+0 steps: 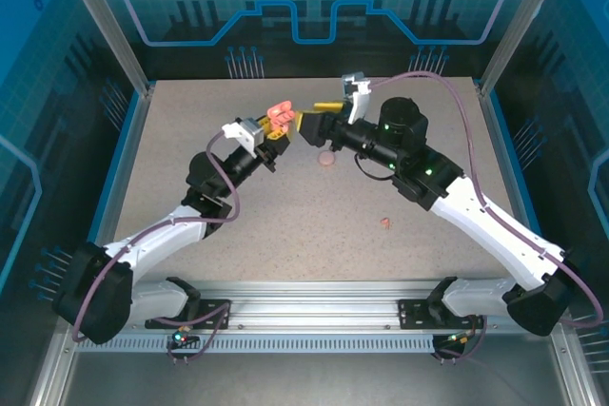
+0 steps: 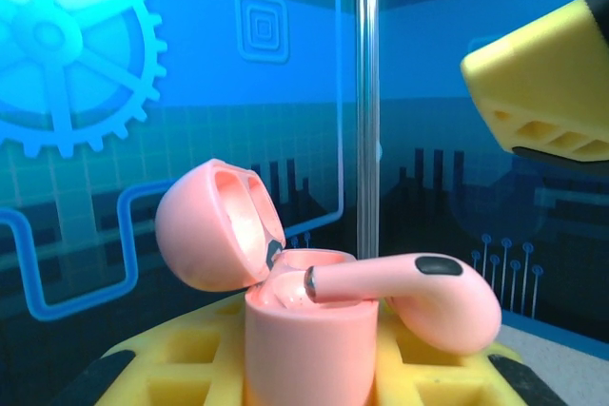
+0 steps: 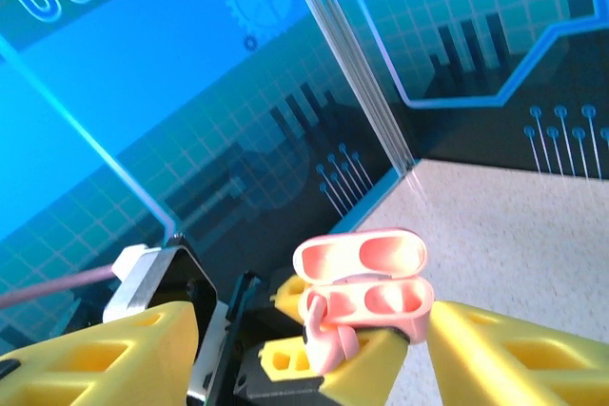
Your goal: Insert wireless bluetooth earbuds into charging case
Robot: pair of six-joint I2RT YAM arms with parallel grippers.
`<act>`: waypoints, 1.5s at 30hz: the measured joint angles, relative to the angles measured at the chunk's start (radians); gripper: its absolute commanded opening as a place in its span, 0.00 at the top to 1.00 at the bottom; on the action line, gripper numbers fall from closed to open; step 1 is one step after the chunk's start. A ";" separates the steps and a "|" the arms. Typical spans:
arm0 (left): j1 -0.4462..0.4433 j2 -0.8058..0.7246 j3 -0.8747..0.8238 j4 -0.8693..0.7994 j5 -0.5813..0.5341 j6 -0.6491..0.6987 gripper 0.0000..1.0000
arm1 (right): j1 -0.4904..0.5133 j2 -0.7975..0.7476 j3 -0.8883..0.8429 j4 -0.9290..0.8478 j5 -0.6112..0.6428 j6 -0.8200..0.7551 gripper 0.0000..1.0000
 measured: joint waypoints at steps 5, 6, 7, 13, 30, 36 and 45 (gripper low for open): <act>-0.015 0.000 -0.059 0.006 0.000 -0.017 1.00 | 0.000 -0.007 -0.095 -0.019 -0.051 -0.004 0.45; -0.018 0.000 -0.070 0.006 -0.001 -0.020 1.00 | 0.000 -0.007 -0.114 -0.021 -0.066 -0.004 0.46; -0.022 0.000 -0.081 0.006 -0.002 -0.023 1.00 | 0.000 -0.007 -0.129 -0.023 -0.075 -0.003 0.47; -0.033 0.000 -0.131 0.013 -0.014 -0.041 1.00 | 0.002 -0.006 -0.167 -0.025 -0.120 -0.007 0.47; -0.039 -0.013 -0.140 0.014 -0.022 -0.042 1.00 | 0.055 0.072 -0.148 -0.053 -0.066 -0.025 0.50; -0.042 -0.013 -0.140 0.013 -0.022 -0.042 1.00 | 0.057 0.074 -0.128 -0.056 -0.043 -0.027 0.50; -0.049 -0.012 -0.140 0.013 -0.022 -0.041 1.00 | 0.058 0.103 -0.095 -0.063 -0.033 -0.026 0.50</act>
